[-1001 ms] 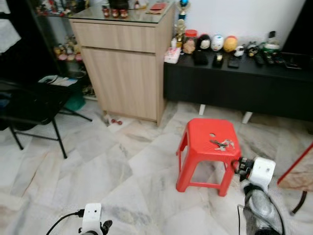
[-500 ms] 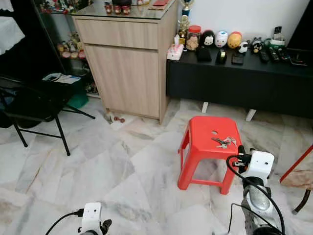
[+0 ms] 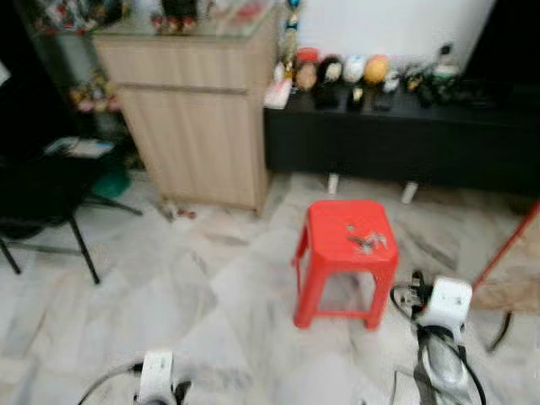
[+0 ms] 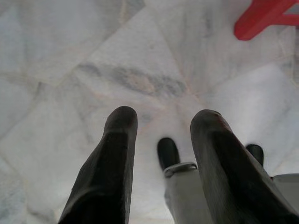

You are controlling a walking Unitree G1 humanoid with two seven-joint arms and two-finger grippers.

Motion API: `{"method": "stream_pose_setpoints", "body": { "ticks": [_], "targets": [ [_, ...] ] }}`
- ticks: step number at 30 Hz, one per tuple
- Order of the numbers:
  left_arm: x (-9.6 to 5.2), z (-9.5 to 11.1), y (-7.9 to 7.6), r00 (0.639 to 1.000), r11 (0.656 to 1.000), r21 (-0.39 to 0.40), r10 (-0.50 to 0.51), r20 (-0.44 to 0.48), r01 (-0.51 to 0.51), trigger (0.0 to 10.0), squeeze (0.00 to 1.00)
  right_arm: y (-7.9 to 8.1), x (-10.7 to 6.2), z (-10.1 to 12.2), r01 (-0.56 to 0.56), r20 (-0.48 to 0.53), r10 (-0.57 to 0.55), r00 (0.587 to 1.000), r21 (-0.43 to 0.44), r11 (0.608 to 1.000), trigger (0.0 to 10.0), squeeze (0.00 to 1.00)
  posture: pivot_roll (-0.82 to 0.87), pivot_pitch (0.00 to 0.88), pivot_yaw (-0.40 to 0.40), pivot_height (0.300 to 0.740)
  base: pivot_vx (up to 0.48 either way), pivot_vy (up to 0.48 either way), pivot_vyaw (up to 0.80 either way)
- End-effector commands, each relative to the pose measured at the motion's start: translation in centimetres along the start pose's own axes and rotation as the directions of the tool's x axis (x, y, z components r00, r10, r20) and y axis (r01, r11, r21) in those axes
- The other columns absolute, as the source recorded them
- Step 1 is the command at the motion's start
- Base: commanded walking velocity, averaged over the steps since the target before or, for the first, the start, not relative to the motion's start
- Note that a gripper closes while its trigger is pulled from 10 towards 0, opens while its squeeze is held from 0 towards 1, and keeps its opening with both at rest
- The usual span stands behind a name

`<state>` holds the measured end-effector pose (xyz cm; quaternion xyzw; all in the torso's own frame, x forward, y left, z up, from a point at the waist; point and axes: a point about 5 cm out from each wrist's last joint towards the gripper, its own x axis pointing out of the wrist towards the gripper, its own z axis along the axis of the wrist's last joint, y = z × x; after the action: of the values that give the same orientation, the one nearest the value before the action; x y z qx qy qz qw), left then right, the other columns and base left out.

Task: Hang keys on a hook

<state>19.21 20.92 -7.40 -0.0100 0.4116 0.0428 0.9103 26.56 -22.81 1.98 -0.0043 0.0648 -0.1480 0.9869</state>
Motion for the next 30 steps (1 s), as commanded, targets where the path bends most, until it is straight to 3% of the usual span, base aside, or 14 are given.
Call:
{"method": "stream_pose_setpoints", "body": {
  "ticks": [1,26,30],
  "targets": [
    [-0.08,-0.17,0.23,1.0,1.0,0.001,0.006,-0.001,-0.006,10.0,0.0,0.76,0.61,0.99,-0.03,0.03,0.03,0.999,0.014,0.999,10.0,0.0,-0.05,0.0,0.001,0.74,0.274,0.0,0.0],
    [-0.27,-1.03,-0.14,1.0,1.0,0.02,-0.014,-0.022,0.015,10.0,0.0,1.23,0.72,0.78,-0.037,-0.016,0.038,0.999,0.061,0.997,10.0,0.0,-0.05,0.0,-0.007,0.74,0.28,0.0,0.0],
    [-0.25,-0.96,-0.21,1.0,1.0,0.019,-0.016,-0.018,0.017,10.0,0.0,1.23,0.82,0.91,-0.05,-0.016,0.051,0.999,0.055,0.997,10.0,0.0,-0.05,0.0,-0.015,0.74,0.281,0.0,-0.71]
  ]
}}
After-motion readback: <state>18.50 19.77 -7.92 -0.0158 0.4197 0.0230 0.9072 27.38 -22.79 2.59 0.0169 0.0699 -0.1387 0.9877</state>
